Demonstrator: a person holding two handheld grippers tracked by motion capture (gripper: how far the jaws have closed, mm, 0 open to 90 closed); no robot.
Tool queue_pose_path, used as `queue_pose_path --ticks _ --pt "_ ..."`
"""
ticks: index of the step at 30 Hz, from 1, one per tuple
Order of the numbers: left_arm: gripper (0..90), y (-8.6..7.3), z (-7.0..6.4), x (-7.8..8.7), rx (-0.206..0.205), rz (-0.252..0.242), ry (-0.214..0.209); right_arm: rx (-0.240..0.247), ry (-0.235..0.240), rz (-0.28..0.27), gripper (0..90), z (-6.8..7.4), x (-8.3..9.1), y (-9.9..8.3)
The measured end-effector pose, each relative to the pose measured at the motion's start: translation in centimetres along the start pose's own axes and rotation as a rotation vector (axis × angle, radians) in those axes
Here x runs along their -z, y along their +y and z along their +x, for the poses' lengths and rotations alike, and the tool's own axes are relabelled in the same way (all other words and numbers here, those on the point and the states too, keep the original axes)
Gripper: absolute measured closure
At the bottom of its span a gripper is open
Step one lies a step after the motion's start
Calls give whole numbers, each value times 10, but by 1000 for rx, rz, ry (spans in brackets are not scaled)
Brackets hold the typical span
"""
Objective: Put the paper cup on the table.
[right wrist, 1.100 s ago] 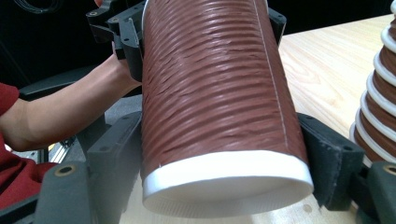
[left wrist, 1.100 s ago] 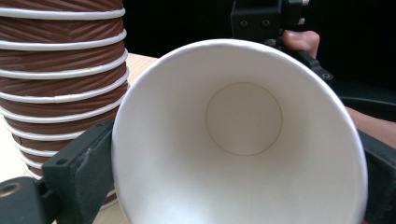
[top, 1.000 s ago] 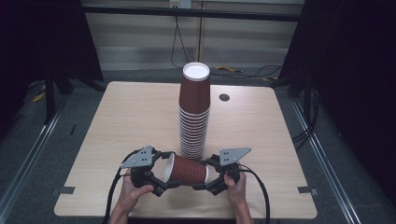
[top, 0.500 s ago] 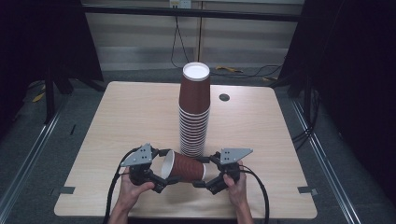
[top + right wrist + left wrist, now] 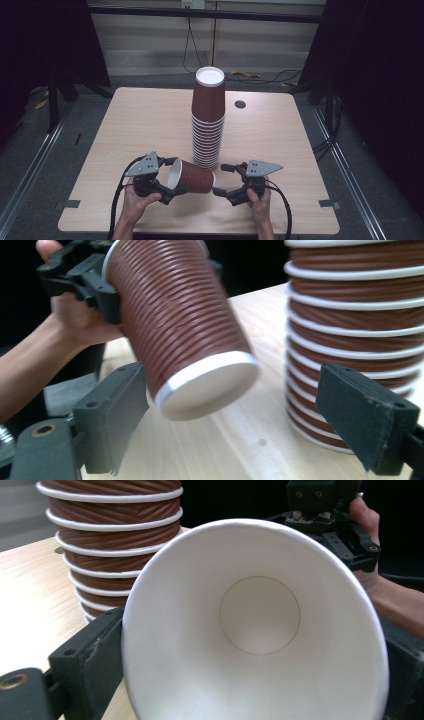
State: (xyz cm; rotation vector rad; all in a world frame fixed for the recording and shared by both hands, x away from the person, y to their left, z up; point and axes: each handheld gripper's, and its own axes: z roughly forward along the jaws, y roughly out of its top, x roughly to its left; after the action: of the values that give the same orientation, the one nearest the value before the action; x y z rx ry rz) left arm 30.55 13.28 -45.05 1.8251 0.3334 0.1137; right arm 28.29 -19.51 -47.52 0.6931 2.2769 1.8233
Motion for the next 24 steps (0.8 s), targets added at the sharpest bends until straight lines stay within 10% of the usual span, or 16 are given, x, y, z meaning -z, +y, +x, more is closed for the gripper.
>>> queue_pose_path --ticks 9,19,24 --pt "55 -4 2 18 4 21 54 -41 -176 -26 128 0 2 -1" --pt "54 -8 12 35 28 44 110 11 -614 -144 130 6 1 -10" --pt "54 -9 20 41 45 51 134 10 -676 -210 128 8 4 -18"
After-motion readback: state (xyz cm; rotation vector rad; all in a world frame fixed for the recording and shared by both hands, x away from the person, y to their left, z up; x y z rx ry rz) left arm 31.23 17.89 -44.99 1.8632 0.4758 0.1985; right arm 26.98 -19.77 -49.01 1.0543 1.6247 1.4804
